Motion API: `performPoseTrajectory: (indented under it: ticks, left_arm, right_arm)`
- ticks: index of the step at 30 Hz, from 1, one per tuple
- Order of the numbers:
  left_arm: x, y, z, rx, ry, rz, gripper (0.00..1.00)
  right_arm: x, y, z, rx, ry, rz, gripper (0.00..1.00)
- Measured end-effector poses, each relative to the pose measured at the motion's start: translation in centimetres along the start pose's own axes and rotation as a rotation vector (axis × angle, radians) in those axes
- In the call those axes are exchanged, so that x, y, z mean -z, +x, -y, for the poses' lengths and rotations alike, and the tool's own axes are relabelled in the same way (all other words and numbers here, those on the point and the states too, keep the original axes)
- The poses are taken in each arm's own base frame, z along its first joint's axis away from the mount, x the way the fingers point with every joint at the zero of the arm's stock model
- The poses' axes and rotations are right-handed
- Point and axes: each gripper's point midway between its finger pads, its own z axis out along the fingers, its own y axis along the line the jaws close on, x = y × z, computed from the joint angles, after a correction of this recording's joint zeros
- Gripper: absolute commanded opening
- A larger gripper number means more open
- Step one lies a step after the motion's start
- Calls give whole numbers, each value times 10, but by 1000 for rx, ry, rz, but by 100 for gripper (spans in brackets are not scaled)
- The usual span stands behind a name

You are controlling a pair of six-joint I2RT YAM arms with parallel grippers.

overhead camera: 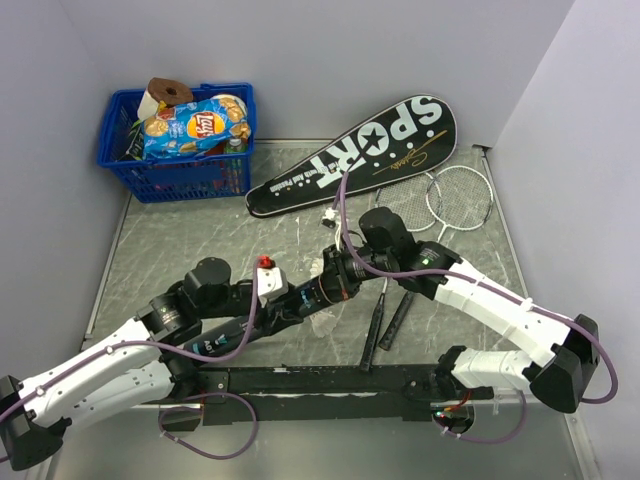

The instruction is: Pack up the badminton gear

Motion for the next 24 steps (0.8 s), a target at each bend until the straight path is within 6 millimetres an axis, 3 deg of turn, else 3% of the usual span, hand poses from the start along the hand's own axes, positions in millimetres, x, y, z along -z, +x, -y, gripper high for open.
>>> performPoseTrajectory:
  ticks: [1,2,3,5,8,11,15,18,21,24]
  left_arm:
    - [1,0,0,0,-3,0,1]
    - [1,0,0,1,-3,-1,1]
    - [2,0,0,0,-3,2,1]
    - [3,1,1,0,-4,-1,1]
    - [4,5,2,5,-2,-13,1]
    - [3,0,2,-2,0,8,1]
    - [1,-13,-2,-23,-13,57,1]
    - [-2,-16,-1,-31,-3,66,1]
    - [-5,-13,-2,-25,-3,53,1]
    - [-5,-12,-4,-25,-15,52,1]
  right_arm:
    - [-1,-1,0,-6,-2,4,24]
    - [-1,-1,0,-8,-2,8,42]
    - [-1,-2,1,-10,3,12,49]
    - [1,-3,3,-14,27,24,60]
    - [11,-6,5,1,74,50,68]
    - [26,-13,2,22,119,81,71]
    - [53,-37,-2,55,185,151,73]
    - [86,-74,-2,86,260,280,73]
    - [121,-100,11,91,387,394,73]
    - [140,-100,32,55,497,425,73]
